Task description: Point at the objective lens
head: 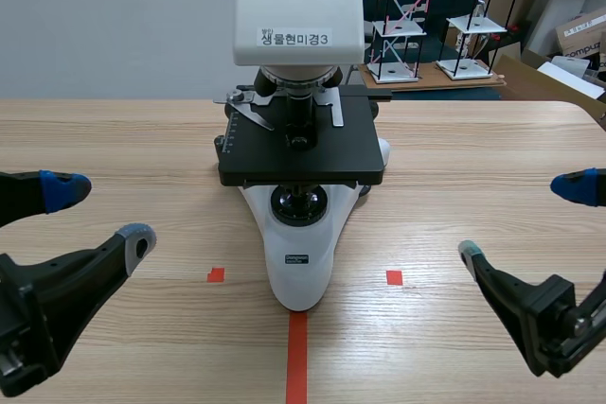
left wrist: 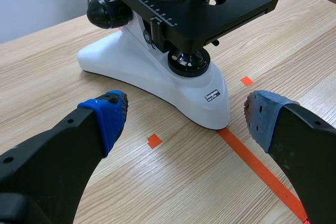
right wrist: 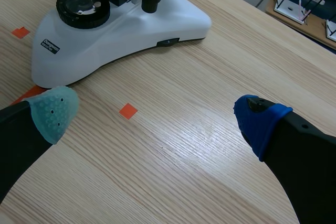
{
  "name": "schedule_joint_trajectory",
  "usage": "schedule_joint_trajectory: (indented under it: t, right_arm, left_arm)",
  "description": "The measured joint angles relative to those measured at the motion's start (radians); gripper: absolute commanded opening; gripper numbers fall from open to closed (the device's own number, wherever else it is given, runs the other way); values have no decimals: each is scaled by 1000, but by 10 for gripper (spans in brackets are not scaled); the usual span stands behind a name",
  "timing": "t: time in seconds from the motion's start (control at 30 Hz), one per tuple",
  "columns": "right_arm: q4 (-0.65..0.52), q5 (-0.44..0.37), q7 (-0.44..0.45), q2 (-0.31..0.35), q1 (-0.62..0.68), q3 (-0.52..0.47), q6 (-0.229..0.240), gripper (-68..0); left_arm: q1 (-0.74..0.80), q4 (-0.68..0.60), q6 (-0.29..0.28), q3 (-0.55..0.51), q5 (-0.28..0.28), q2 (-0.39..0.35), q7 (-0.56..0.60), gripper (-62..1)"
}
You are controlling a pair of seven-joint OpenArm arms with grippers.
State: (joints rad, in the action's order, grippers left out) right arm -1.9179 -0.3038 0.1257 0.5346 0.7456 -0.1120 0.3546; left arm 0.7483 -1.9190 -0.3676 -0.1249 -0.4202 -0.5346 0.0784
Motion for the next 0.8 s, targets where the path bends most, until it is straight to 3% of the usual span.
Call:
schedule_joint_trajectory:
  t: [0.8]
  right_arm:
    - [0,-3,0,0,0,0,0,-12]
  left_arm:
    - [0,0,0,0,0,0,-15,-131]
